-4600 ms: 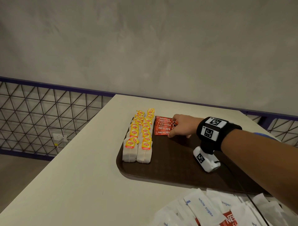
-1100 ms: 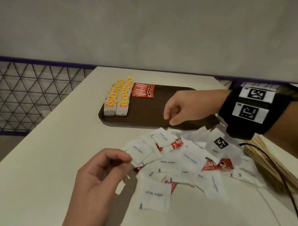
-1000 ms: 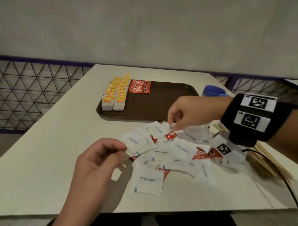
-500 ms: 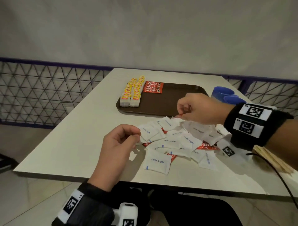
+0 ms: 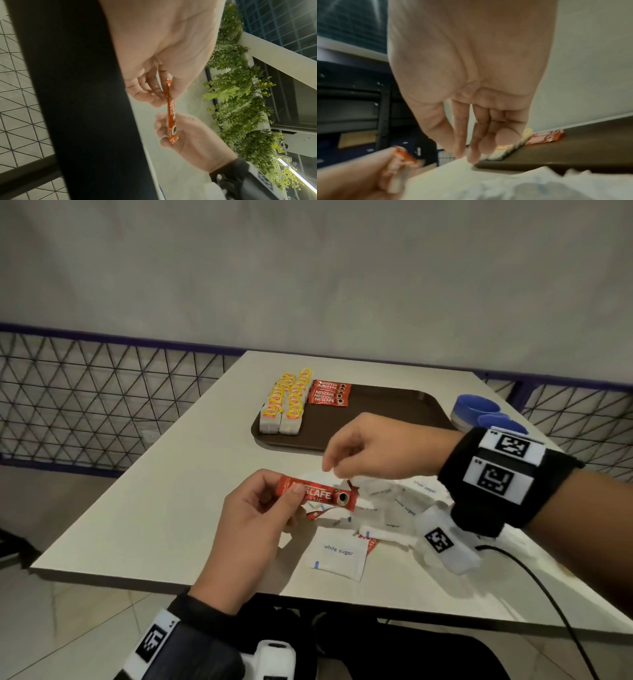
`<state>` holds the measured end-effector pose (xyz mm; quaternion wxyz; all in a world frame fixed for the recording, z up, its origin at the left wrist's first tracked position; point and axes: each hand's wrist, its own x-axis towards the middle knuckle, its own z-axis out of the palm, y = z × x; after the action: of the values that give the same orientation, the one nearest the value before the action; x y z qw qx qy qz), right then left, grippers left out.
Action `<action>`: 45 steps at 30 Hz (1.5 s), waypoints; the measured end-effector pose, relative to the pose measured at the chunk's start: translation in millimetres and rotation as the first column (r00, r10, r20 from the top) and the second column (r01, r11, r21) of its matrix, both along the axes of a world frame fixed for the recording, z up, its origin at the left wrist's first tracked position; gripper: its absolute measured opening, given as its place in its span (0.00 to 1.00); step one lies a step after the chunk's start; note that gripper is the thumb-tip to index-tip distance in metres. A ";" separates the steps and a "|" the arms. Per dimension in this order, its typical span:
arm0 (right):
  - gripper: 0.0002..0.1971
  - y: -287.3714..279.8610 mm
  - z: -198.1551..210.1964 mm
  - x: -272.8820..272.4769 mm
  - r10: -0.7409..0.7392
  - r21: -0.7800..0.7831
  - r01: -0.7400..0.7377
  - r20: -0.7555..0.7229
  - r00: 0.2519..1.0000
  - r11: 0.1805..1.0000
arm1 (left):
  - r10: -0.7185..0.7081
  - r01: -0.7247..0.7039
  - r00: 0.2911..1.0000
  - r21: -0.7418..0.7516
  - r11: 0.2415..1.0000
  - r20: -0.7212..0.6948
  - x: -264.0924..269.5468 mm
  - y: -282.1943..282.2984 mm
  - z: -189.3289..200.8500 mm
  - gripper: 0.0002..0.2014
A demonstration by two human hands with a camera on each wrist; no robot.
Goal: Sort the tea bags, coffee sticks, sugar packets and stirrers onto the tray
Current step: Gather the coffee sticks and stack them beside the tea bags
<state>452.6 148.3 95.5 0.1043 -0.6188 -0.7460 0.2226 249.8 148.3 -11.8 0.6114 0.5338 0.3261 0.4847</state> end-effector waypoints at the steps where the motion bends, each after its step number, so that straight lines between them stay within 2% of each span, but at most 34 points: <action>1: 0.10 3.8 -2.7 7.8 -0.029 -0.021 0.031 0.107 0.994 0.999 | 0.007 -0.007 1.000 0.008 1.000 -0.013 -0.3 0.8 -0.7 0.06; 3: 0.13 8.3 -14.0 18.3 -0.022 -0.074 0.048 0.311 0.950 0.996 | 0.036 -0.029 0.996 0.085 0.996 -0.081 -1.0 1.6 -0.8 0.07; 4: 0.13 9.7 -21.6 21.5 -0.010 -0.094 0.046 0.353 0.936 0.995 | 0.041 -0.030 0.994 0.112 0.993 -0.102 -1.2 2.2 -0.1 0.07; 8: 0.12 11.3 -42.0 24.2 -0.017 -0.046 0.035 0.340 0.940 0.998 | 0.052 -0.040 0.993 0.112 0.993 -0.108 -2.5 3.7 0.0 0.07; 14: 0.09 10.0 -46.4 22.8 0.040 0.036 -0.061 0.421 0.906 0.997 | 0.090 -0.081 0.990 0.085 0.993 -0.106 -2.3 6.2 -1.4 0.06; 17: 0.11 2.8 -44.1 20.8 0.072 0.125 -0.152 0.487 0.870 0.980 | 0.111 -0.101 0.988 0.097 0.990 -0.108 -3.3 6.1 -1.9 0.06; 20: 0.13 -6.0 -46.3 22.8 0.042 0.241 -0.187 0.502 0.864 0.952 | 0.119 -0.110 0.988 0.094 0.989 -0.099 -3.4 6.0 -2.1 0.07; 23: 0.11 -15.4 -42.9 29.4 -0.008 0.314 -0.138 0.423 0.906 0.939 | 0.112 -0.102 0.988 0.093 0.990 -0.109 -2.3 5.6 -1.8 0.07; 29: 0.07 -31.2 -27.6 47.0 -0.163 0.349 0.069 0.246 0.955 0.935 | 0.126 -0.118 0.988 0.085 0.989 -0.090 0.5 4.3 -2.4 0.02; 30: 0.07 -38.0 -23.6 47.0 -0.192 0.357 0.121 0.171 0.966 0.926 | 0.130 -0.124 0.989 0.077 0.989 -0.073 1.1 4.1 -2.3 0.01; 32: 0.09 -59.3 -19.2 40.5 -0.212 0.308 0.234 -0.103 0.972 0.922 | 0.116 -0.115 0.992 0.041 0.993 -0.040 1.6 3.3 -1.3 0.04; 33: 0.09 -73.0 -20.7 33.6 -0.179 0.259 0.259 -0.295 0.939 0.931 | 0.097 -0.096 0.995 0.018 0.995 -0.023 1.6 2.7 -0.1 0.06; 35: 0.05 -100.7 -32.2 14.2 -0.100 0.171 0.260 -0.624 0.775 0.950 | 0.057 -0.056 0.998 0.016 0.998 -0.025 0.7 0.5 2.6 0.09; 36: 0.03 -111.1 -40.2 5.3 -0.092 0.139 0.272 -0.717 0.691 0.952 | 0.039 -0.038 0.998 0.038 0.999 -0.041 0.5 -0.6 3.8 0.10; 37: 0.04 -117.1 -51.5 1.0 -0.110 0.110 0.298 -0.767 0.633 0.948 | 0.018 -0.014 0.998 0.060 0.998 -0.059 0.5 -1.5 3.9 0.12; 39: 0.07 -121.4 -71.7 -3.8 -0.172 0.066 0.377 -0.808 0.563 0.924 | -0.036 0.045 0.995 0.096 0.994 -0.094 1.0 -3.8 3.2 0.16; 41: 0.07 -119.9 -84.2 -3.8 -0.229 0.038 0.496 -0.854 0.466 0.868 | -0.079 0.096 0.990 0.136 0.986 -0.121 1.5 -6.6 2.7 0.17; 42: 0.09 -118.9 -88.7 -2.5 -0.253 0.009 0.556 -0.884 0.393 0.831 | -0.099 0.118 0.987 0.146 0.982 -0.129 2.2 -8.3 3.4 0.17; 44: 0.20 -117.4 -95.2 1.5 -0.300 -0.055 0.640 -0.911 0.282 0.767 | -0.137 0.158 0.980 0.151 0.976 -0.144 2.3 -11.1 5.0 0.14; 45: 0.22 -117.4 -96.6 3.4 -0.309 -0.077 0.651 -0.917 0.250 0.755 | -0.153 0.177 0.975 0.148 0.973 -0.158 2.4 -12.3 5.9 0.14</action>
<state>456.0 31.0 -1.1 0.6436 -0.5760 -0.3664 0.3462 252.3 136.1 -5.9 0.5791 0.6407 0.2841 0.4165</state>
